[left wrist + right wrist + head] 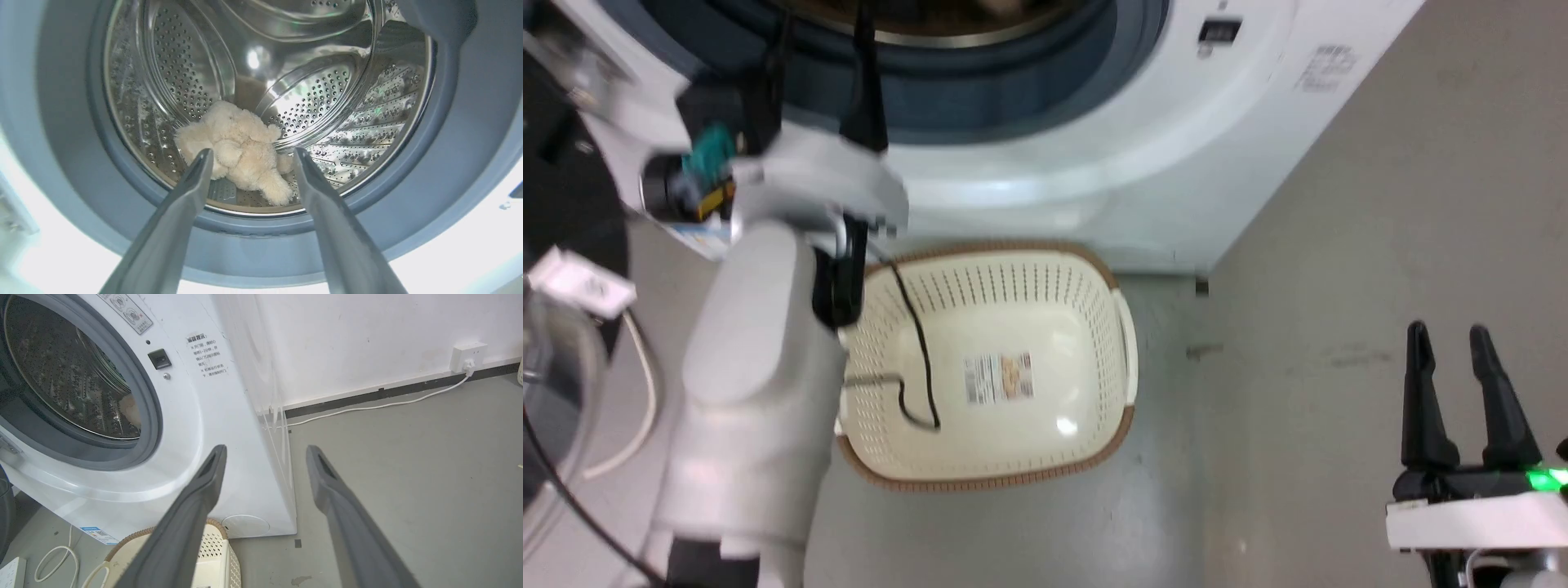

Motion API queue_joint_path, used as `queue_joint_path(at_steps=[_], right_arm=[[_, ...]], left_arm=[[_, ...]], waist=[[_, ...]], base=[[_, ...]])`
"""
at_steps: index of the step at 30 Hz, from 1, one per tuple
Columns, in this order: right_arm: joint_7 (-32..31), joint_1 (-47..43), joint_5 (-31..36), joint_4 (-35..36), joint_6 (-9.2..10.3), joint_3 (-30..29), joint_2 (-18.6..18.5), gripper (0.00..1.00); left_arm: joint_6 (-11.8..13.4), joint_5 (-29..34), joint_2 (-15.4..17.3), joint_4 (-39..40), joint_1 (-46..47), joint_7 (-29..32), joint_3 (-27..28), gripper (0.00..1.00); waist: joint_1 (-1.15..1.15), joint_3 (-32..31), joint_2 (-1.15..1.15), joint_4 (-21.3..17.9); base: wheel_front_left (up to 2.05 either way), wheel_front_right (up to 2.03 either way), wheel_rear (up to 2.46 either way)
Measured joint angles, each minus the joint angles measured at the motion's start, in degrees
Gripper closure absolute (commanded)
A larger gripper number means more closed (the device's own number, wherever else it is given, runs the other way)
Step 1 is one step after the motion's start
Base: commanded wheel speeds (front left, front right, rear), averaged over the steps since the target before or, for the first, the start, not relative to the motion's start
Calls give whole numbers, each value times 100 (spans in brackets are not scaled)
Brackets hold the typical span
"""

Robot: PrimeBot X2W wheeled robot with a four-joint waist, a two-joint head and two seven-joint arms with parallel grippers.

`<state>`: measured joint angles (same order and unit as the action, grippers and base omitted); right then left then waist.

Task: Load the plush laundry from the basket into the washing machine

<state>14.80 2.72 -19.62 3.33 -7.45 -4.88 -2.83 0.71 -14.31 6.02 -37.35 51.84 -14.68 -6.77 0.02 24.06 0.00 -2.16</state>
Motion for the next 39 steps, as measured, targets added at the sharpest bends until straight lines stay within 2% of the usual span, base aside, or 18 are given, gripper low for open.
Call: queue_joint_path(at_steps=[8, 20, 28, 39], right_arm=[[0, -304, -76, -188, 1, 43, 0, 0], [0, -712, -115, -336, 1, 104, 0, 0], [0, -971, -98, -391, 1, 93, -1, 0], [0, -1065, 57, -433, 1, 102, -1, 0]], left_arm=[[110, -45, -114, 686, -1274, 0, 191, 0], [167, 25, -97, 1298, -2924, 1, 174, 0], [272, 1, -83, 1837, -3830, 279, 121, 0], [401, -58, -69, 2713, -4744, 661, -7, 0]], waist=[[1, -917, 0, 42], [0, -1950, 0, 19], [-1, -2385, 0, -22], [-1, -2538, 0, -22]], base=[[0, 0, 0], [0, 0, 0], [0, 0, 0], [0, 0, 0]])
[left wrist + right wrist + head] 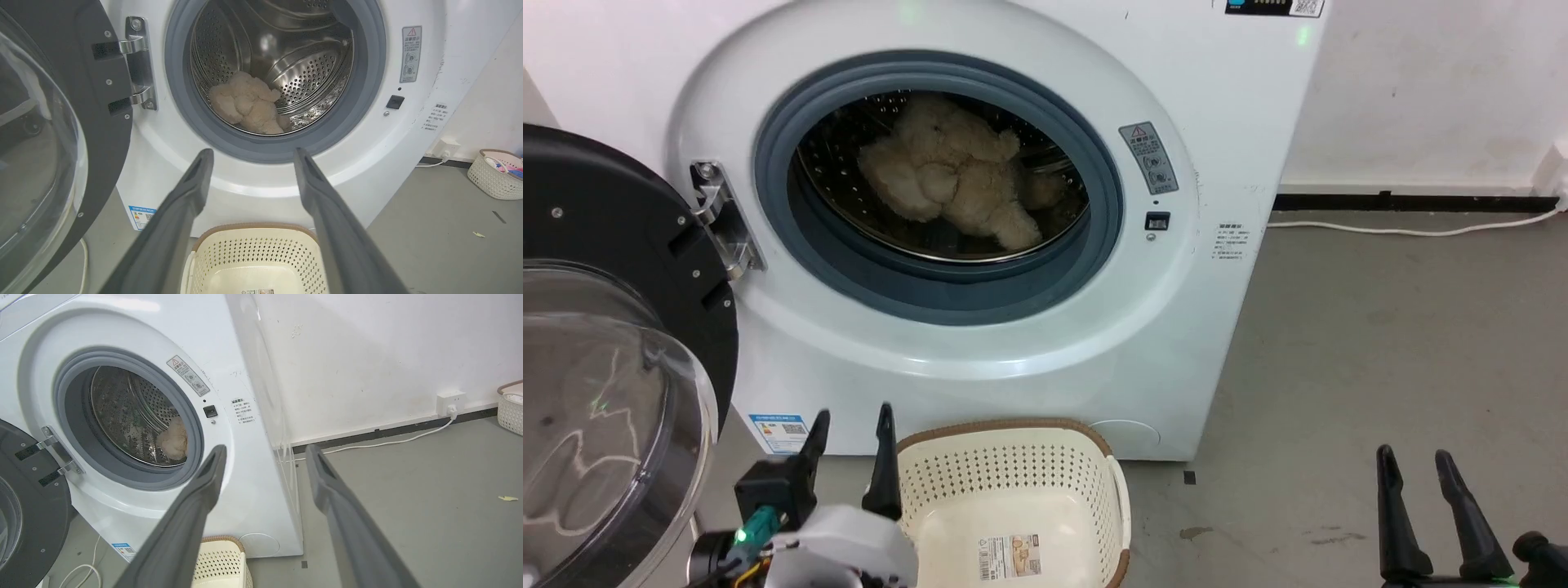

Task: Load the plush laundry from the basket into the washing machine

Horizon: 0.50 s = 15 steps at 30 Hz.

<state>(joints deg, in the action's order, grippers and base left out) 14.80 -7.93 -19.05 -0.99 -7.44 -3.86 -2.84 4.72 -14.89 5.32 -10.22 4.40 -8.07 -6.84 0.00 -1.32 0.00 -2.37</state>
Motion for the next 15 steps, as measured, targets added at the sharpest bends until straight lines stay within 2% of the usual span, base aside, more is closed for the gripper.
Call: queue_joint_path(at_steps=[9, 15], right_arm=[[0, -132, 212, -121, 0, 31, 0, 0], [0, -150, 554, -248, 0, 155, 1, 0]], left_arm=[[226, -131, 21, 407, -634, 99, 32, 0], [269, -156, 5, 494, -826, 92, 24, 0]], waist=[[0, -111, 0, -15], [0, -157, 0, -5]], base=[[0, 0, 0], [0, 0, 0]])
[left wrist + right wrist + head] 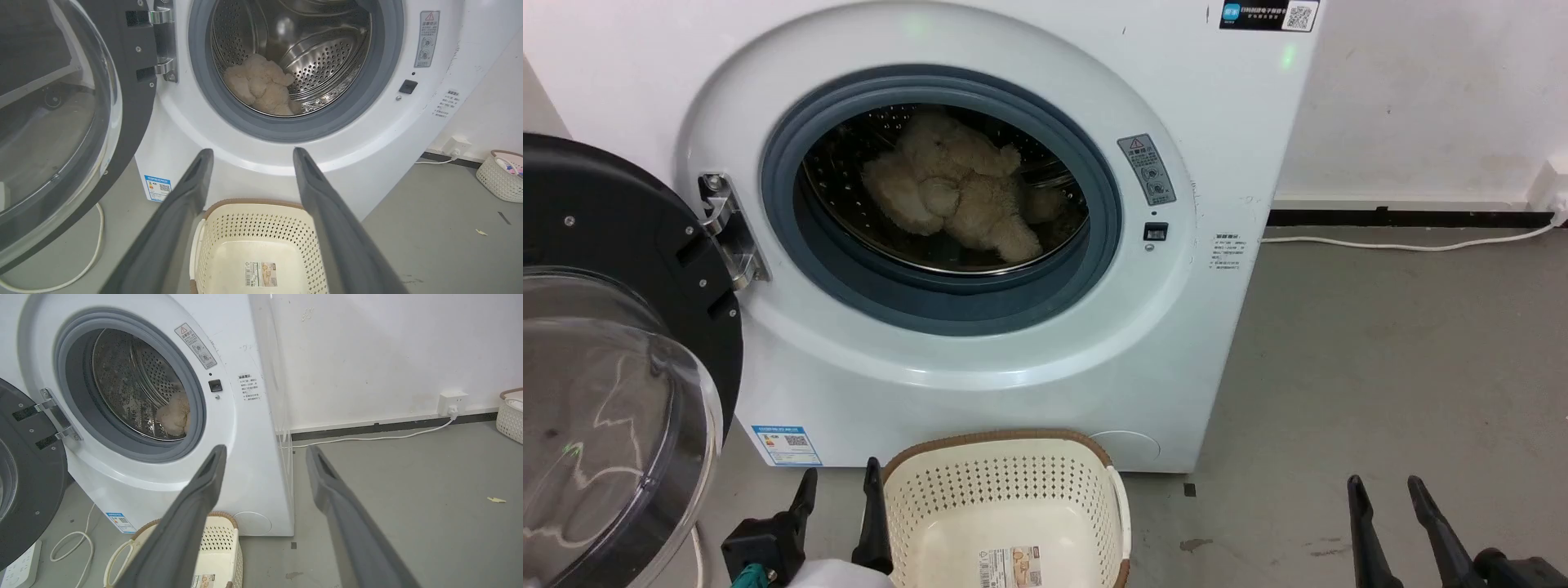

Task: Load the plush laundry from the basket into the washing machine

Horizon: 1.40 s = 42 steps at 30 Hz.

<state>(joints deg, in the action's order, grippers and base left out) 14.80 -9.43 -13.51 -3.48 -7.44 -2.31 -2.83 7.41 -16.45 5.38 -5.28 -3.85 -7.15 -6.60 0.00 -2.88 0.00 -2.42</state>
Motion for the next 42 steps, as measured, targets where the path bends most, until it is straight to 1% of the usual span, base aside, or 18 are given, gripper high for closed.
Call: queue_joint_path(at_steps=[6, 15, 19, 26, 39, 40, 42], right_arm=[[-25, -1, 203, -81, 0, 44, -1, 0], [-223, 3, 240, -91, 0, 88, -1, 0], [-287, 7, 238, -92, -1, 121, -1, 0], [-357, 10, 238, -93, 0, 135, -1, 0], [-360, 27, 209, -149, 0, 159, -1, 0], [-361, 27, 203, -154, 0, 158, -1, 100], [-361, 27, 202, -154, 0, 159, -1, 100]], left_arm=[[-4, -12, 16, 31, -54, 7, -88, 0], [-53, 31, 103, 63, -87, 66, -257, 0], [-51, 175, 179, 94, -83, 86, -325, 0], [8, 363, 264, 158, -51, 89, -413, 0], [48, 359, 274, 219, 26, 76, -476, 0], [47, 359, 269, 211, 25, 85, -483, 100], [47, 359, 267, 207, 25, 88, -482, 100]], waist=[[0, -25, 0, 69], [0, -9, 0, 134], [0, 8, 0, 123], [0, 27, 0, 110], [0, 48, 0, 133], [0, 43, 0, 138], [-1, 44, 0, 138]], base=[[0, 0, 0], [0, 0, 0], [0, 0, 0], [0, 0, 0], [0, 0, 0], [0, 0, 0], [0, 0, 0]])
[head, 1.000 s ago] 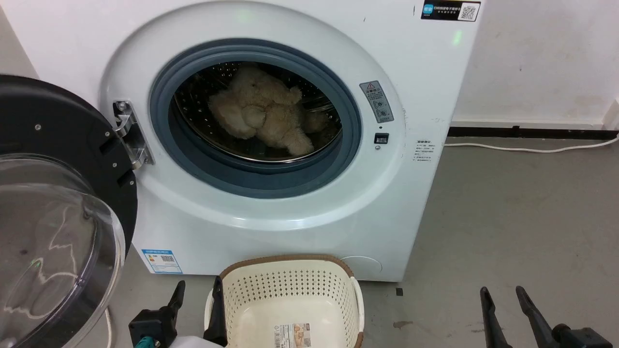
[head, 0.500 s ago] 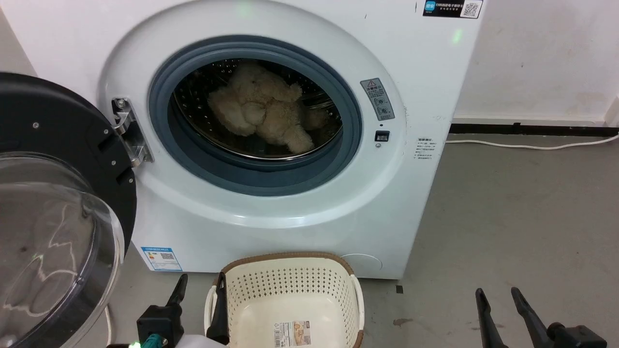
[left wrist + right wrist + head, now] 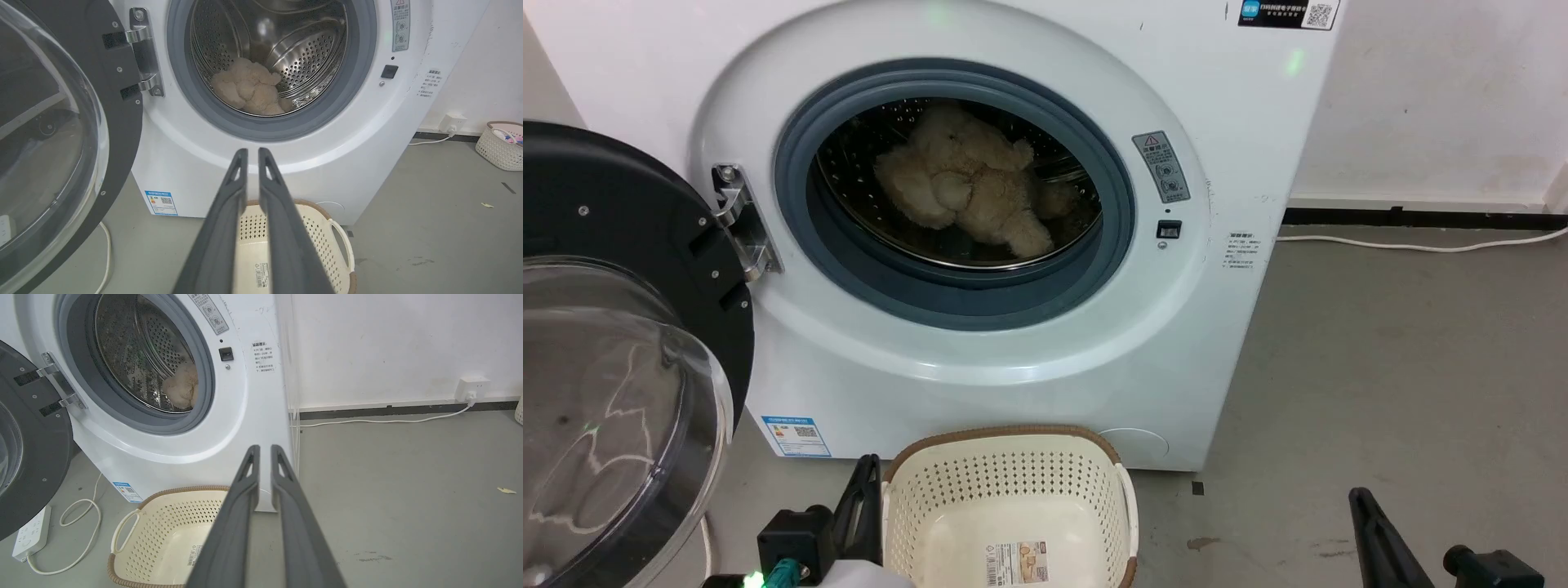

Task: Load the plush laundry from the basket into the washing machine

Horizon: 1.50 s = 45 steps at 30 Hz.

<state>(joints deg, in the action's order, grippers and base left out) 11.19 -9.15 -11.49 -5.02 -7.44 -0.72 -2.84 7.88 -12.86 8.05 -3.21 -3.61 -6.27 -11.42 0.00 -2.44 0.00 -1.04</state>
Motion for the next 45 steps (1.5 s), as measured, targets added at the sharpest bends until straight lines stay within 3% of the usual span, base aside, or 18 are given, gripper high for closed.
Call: queue_joint_path(at_steps=[45], right_arm=[[-385, 216, 357, 143, 0, 16, 0, 100]], left_arm=[[-259, 398, -171, 85, 27, 199, 366, 100]], waist=[[0, 86, 0, 36]], base=[[0, 0, 0]])
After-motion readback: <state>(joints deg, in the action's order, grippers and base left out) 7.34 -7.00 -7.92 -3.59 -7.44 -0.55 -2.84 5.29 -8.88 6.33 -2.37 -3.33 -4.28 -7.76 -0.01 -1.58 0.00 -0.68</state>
